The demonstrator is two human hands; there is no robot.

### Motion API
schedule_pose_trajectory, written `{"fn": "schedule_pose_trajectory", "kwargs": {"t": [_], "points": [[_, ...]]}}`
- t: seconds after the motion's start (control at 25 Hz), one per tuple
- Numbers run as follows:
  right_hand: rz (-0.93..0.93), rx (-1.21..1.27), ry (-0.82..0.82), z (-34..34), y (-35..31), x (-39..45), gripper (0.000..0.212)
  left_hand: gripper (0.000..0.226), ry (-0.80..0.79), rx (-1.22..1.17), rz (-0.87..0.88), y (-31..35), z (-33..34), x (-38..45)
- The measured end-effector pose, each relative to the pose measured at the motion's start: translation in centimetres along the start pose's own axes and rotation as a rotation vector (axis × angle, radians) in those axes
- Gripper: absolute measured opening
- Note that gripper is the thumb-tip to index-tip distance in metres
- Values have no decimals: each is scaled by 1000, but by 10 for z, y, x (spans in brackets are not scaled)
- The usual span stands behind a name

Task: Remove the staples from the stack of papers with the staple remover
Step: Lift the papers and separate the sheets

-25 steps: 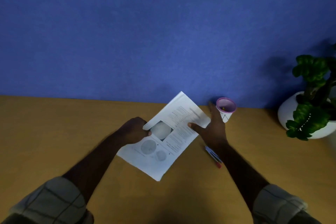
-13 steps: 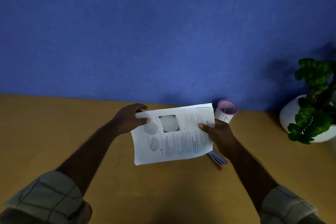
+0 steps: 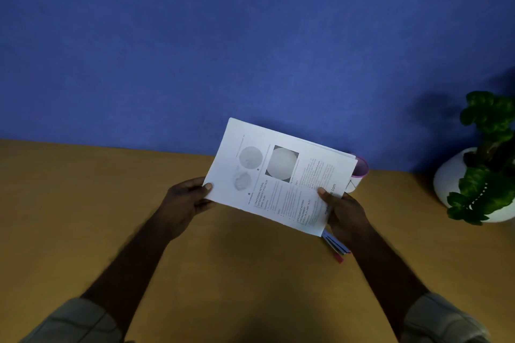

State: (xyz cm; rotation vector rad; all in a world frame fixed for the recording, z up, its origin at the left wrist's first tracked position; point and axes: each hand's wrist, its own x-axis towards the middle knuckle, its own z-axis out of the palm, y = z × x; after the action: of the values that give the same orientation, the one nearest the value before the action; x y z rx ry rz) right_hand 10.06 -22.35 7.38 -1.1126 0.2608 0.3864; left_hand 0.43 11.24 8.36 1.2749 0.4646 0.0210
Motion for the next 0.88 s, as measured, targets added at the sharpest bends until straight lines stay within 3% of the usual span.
{"fn": "schedule_pose_trajectory", "kwargs": {"t": [0.16,0.32,0.56,0.76,0.88], "points": [[-42,-53,4,-6,-2,1,25,26,-44,79,18,8,0,5],[-66,-87,22,-11,-1,1,24,41,-166,93,28,11,-3,6],[-77,-82,1,-17,0,2,24,58,-255,249,163,19,1,4],[-139,-73,-71,-16,2,0,28,30,-229,205,85,41,10,10],[-195,-215,-117,-15,2,-3,25,34,-164,339,49,46,20,15]]}}
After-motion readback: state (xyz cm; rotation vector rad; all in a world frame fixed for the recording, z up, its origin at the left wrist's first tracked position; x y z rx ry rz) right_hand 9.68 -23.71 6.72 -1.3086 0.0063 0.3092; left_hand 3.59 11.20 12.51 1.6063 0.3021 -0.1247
